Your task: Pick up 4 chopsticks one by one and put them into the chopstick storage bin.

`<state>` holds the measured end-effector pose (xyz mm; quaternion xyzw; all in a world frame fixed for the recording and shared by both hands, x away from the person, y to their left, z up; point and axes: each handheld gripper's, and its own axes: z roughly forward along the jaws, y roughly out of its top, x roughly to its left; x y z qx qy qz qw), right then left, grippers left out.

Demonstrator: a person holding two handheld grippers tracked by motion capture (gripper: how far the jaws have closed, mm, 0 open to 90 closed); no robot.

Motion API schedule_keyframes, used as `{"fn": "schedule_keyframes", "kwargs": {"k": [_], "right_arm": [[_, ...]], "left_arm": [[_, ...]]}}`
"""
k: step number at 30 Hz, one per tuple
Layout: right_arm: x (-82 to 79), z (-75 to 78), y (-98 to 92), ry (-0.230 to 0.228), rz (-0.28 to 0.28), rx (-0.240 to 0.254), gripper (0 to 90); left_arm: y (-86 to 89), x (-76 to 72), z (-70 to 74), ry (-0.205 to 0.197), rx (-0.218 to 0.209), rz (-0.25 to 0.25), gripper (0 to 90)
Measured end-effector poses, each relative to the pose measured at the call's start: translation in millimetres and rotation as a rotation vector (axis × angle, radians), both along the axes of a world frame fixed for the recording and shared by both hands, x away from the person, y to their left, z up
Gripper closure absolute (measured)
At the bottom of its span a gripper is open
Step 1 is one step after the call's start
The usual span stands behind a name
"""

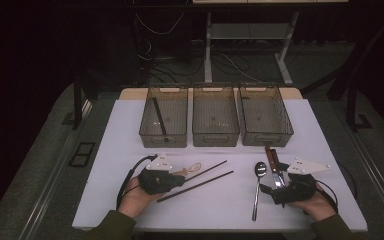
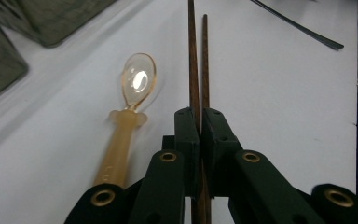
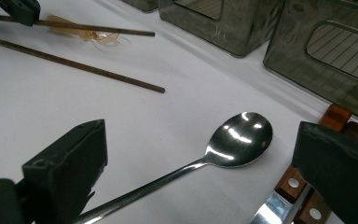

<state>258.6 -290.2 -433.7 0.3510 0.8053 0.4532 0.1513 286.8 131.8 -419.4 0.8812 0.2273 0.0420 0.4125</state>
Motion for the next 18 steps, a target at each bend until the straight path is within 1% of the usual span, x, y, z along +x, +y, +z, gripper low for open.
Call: {"fn": "schedule_keyframes", "kwargs": {"k": [4,8,13,18], "right_arm": [[0.0,0.2,0.0,0.000,0.000,0.000,3.5],[-0.1,0.6,-0.8,-0.003,0.004,0.000,3.5],[-0.1,0.6,-1.3,0.000,-0.001,0.001,3.5],[-0.7,1.1,-0.6,-0.002,0.002,0.002,3.5]], "left_arm": [[7.1,2.3,3.8,0.000,-0.016,0.021,84.9],[13.1,5.1,6.2,-0.009,-0.029,0.050,84.9],[18.2,8.3,9.2,-0.021,-0.033,0.070,84.9],[23.9,11.6,11.8,-0.026,-0.064,0.102,84.9]]}}
